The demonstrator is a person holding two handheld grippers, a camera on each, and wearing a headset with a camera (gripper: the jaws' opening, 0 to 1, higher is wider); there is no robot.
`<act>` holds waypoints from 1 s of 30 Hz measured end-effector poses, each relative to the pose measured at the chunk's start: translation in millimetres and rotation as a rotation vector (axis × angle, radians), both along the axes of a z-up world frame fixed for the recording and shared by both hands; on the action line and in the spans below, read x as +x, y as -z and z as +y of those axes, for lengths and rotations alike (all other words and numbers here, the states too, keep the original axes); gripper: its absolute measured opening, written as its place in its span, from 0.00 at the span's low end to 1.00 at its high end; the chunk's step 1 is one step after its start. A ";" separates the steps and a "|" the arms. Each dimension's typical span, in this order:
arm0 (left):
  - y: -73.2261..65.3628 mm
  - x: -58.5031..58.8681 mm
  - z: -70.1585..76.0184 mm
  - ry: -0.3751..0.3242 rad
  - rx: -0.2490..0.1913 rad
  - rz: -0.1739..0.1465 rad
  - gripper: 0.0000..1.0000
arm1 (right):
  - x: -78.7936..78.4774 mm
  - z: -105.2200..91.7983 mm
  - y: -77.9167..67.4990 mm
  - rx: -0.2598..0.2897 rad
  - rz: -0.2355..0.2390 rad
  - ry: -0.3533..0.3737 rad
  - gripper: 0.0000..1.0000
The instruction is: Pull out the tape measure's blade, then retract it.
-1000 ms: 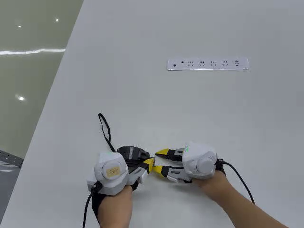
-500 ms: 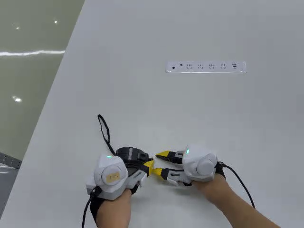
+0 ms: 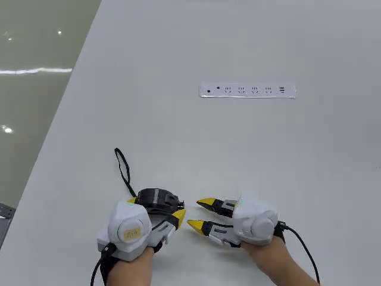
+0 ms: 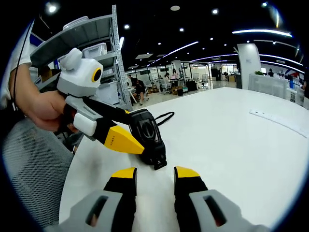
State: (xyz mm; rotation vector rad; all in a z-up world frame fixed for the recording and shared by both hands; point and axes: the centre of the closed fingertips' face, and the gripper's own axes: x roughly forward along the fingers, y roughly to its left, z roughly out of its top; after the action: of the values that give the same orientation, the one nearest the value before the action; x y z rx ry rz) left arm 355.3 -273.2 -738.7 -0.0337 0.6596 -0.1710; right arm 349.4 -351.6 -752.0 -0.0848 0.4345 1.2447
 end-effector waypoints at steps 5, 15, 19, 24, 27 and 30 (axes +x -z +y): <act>-2.3 -5.6 -0.3 0.021 -0.007 -0.016 0.71 | -3.4 -4.6 -3.2 0.006 0.007 0.032 0.30; -14.6 -12.2 -1.1 0.106 -0.019 -0.070 0.70 | -11.1 -17.0 -10.4 -0.011 0.002 0.080 0.32; -17.9 -13.7 -1.2 0.126 -0.024 -0.081 0.70 | -14.5 -20.6 -13.2 -0.019 0.001 0.089 0.32; -20.6 -16.7 -1.0 0.149 -0.026 -0.090 0.69 | -17.3 -27.6 -17.3 -0.016 0.007 0.111 0.33; -23.3 -19.8 2.2 0.148 -0.046 -0.096 0.69 | -18.1 -32.0 -19.4 -0.013 0.011 0.125 0.34; -23.2 -24.5 6.9 0.139 -0.066 -0.095 0.69 | -18.9 -38.0 -19.2 -0.015 0.017 0.143 0.35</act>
State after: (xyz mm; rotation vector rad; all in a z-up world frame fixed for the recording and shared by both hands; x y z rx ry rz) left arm 330.8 -266.3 -715.5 -0.0431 0.5619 -0.3264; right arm 330.6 -389.7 -732.8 -0.0548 0.4572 1.1019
